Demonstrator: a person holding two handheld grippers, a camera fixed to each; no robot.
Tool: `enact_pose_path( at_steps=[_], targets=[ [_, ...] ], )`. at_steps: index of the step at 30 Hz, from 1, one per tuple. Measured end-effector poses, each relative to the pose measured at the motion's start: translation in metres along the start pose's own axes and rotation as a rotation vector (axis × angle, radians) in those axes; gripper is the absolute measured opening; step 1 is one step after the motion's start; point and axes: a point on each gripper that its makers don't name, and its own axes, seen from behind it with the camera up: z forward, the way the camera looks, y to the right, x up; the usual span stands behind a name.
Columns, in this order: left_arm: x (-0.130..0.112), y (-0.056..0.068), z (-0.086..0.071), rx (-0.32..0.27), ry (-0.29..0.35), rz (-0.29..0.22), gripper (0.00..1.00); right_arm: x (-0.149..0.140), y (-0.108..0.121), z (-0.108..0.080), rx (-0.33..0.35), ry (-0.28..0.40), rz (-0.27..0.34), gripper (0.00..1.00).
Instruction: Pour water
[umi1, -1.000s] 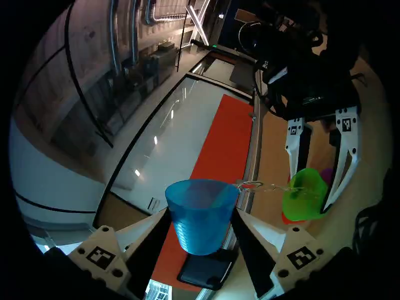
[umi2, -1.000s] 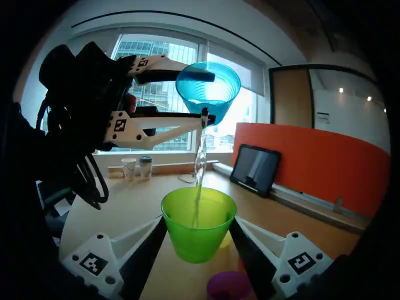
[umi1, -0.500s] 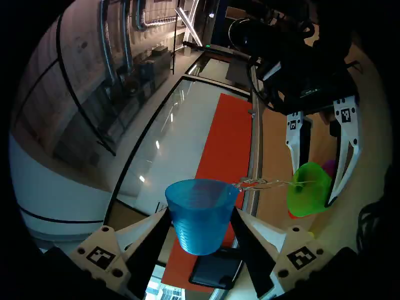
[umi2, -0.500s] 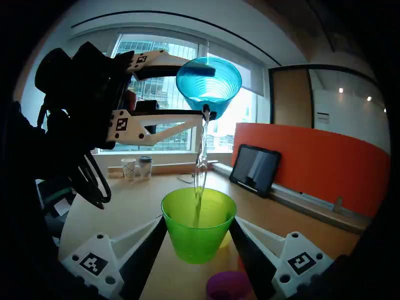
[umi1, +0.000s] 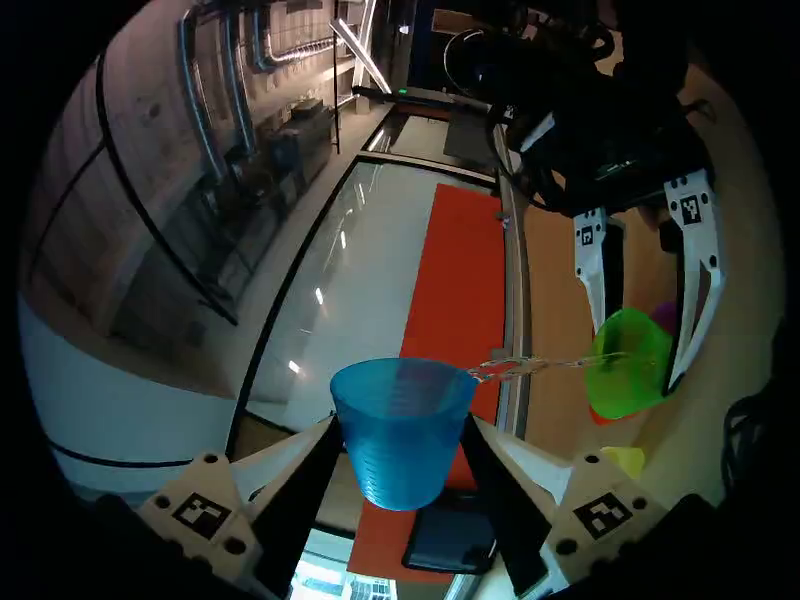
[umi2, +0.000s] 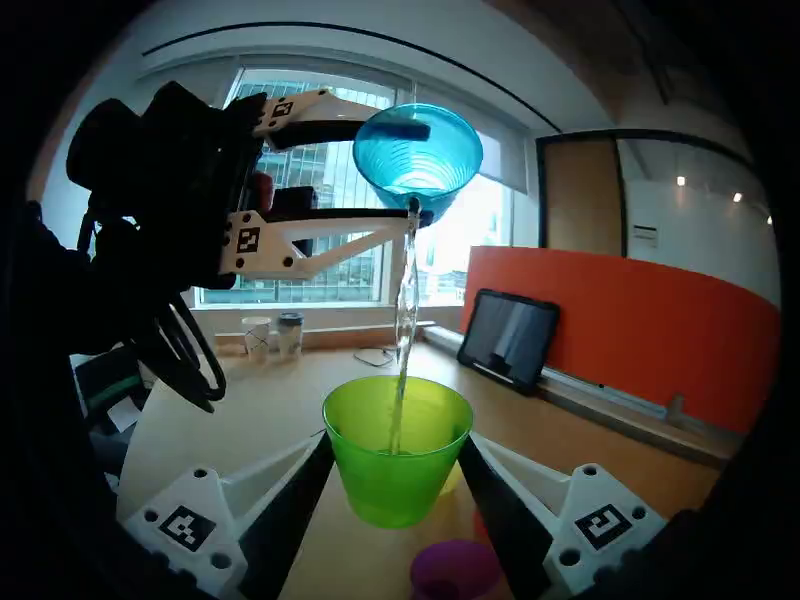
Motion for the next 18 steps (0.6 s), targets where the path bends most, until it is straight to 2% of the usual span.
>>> enact_pose_path(
  at_steps=[10,18],
  targets=[
    [0.005,-0.009,-0.001,0.008,0.005,0.049,0.82,0.002,-0.002,-0.001,0.002,0.004,-0.006,0.88],
    [0.009,-0.012,0.002,0.011,0.014,0.087,0.82,0.002,-0.002,-0.001,0.001,0.004,-0.012,0.88]
  ],
)
